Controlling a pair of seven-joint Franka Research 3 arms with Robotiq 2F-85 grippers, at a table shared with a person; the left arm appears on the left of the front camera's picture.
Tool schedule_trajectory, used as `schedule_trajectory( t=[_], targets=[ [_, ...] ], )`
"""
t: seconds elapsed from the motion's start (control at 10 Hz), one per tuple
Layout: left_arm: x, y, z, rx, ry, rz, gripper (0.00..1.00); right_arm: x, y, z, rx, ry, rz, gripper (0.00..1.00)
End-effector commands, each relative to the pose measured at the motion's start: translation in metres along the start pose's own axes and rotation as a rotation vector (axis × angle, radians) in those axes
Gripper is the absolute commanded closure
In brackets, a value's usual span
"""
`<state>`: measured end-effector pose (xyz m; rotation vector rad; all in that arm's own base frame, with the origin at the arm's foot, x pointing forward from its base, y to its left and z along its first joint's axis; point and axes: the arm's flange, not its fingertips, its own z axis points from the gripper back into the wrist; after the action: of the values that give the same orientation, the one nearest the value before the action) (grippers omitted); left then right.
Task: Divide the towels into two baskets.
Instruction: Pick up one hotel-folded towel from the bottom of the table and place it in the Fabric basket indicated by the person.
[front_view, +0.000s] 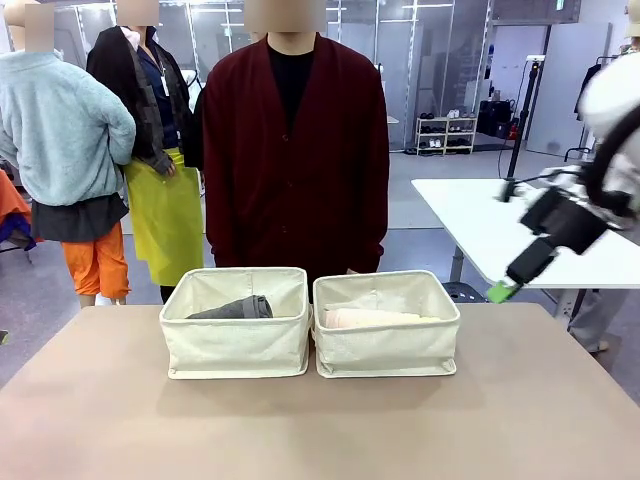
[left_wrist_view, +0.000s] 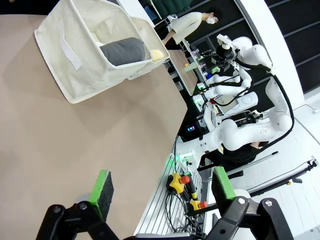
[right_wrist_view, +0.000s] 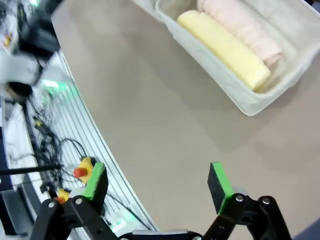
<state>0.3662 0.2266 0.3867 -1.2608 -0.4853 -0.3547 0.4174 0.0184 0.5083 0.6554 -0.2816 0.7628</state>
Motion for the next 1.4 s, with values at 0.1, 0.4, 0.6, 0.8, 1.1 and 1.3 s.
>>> schedule_trajectory(
  t=[0.1, 0.4, 0.6, 0.8, 1.1, 1.3],
  targets=[
    [-0.003, -0.002, 0.002, 0.000, 0.005, 0.000, 0.00, -0.081, -0.045, 0.028, 0.269, -0.241, -0.072, 0.00],
    [-0.003, -0.002, 0.002, 0.000, 0.005, 0.000, 0.00, -0.143, -0.096, 0.062, 0.426, -0.355, -0.198, 0.00],
    [-0.003, -0.002, 0.002, 0.000, 0.005, 0.000, 0.00, -0.160, -0.109, 0.064, 0.484, -0.333, -0.302, 0.00],
    [-0.003, -0.002, 0.002, 0.000, 0.005, 0.000, 0.00, -0.171, -0.116, 0.066, 0.498, -0.331, -0.367, 0.00],
    [-0.003, -0.002, 0.002, 0.000, 0.005, 0.000, 0.00, -0.199, -0.124, 0.066, 0.553, -0.376, -0.432, 0.00],
    [-0.003, -0.002, 0.002, 0.000, 0.005, 0.000, 0.00, -0.207, -0.128, 0.064, 0.566, -0.402, -0.452, 0.00]
  ],
)
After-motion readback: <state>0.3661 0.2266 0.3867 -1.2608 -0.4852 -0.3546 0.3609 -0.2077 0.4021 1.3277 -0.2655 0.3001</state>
